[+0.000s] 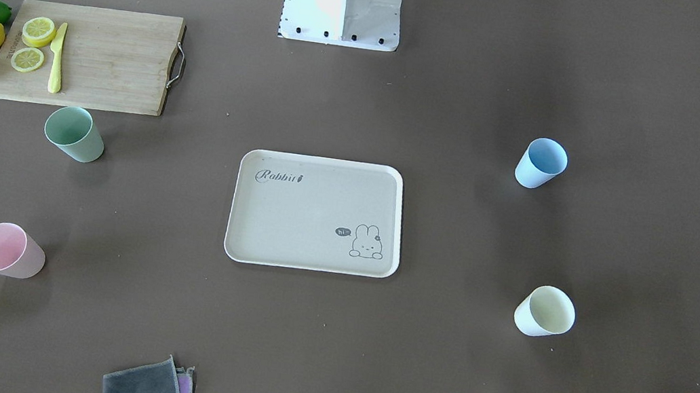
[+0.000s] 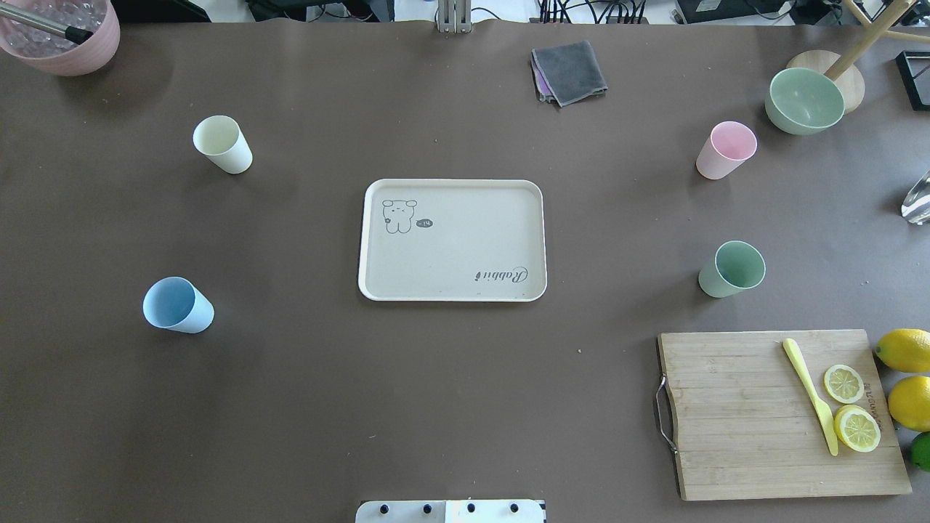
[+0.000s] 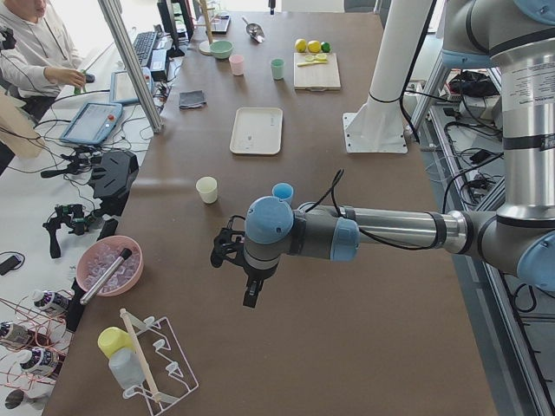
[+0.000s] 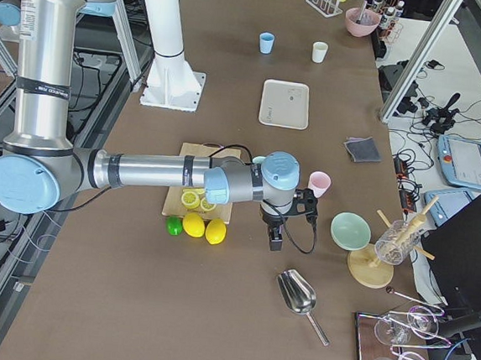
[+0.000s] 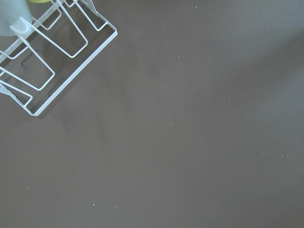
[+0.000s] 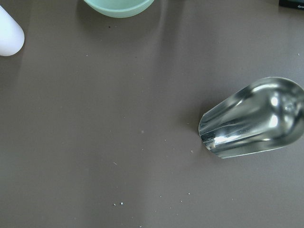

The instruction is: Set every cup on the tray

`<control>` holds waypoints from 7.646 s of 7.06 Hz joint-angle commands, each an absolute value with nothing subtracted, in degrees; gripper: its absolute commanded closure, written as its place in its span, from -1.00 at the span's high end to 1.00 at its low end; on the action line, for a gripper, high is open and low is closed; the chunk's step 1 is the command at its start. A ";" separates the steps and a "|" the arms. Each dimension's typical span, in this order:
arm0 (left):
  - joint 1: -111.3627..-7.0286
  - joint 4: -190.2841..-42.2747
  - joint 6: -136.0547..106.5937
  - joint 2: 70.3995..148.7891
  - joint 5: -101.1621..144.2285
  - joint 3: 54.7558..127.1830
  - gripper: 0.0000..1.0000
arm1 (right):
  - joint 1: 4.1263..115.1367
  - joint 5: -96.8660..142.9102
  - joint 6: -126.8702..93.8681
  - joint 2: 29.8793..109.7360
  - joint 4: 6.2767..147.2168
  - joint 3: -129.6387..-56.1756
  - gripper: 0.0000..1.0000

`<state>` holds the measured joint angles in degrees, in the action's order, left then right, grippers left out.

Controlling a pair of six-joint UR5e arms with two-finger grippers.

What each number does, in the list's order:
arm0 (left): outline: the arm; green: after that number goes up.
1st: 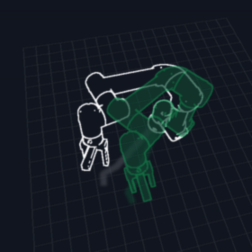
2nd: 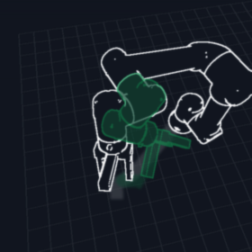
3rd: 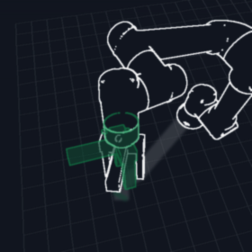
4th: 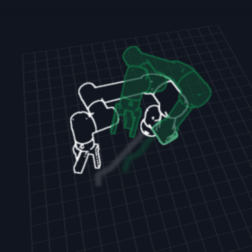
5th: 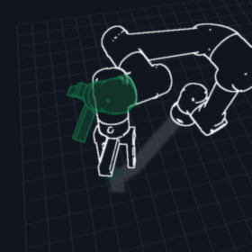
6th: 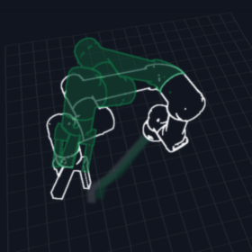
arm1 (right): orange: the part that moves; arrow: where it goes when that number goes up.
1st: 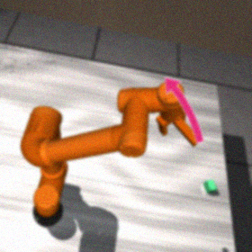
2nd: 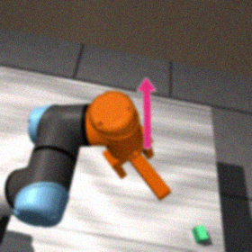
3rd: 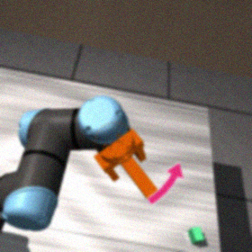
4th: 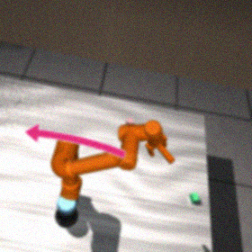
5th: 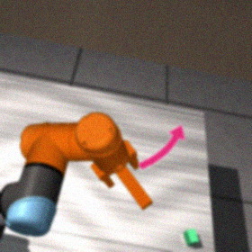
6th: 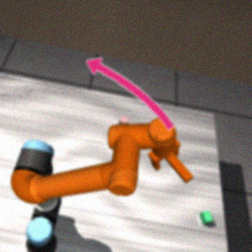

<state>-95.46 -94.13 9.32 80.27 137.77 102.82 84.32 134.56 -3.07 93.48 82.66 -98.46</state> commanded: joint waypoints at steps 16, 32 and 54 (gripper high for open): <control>-94.92 -99.46 10.02 77.17 141.24 103.19 0.97 | 71.06 137.91 -17.70 92.99 72.10 -102.91 1.00; -73.02 -125.21 -42.19 77.61 136.38 105.98 0.97 | 52.04 134.21 -52.92 81.42 62.67 -99.49 -1.00; -39.82 -101.23 -68.89 116.27 114.45 105.77 -1.00 | 60.71 129.64 -46.98 75.14 73.13 -93.63 0.97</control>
<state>-40.10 -110.18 -67.28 105.05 115.44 108.93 58.15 129.66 -52.01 74.43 73.19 -96.31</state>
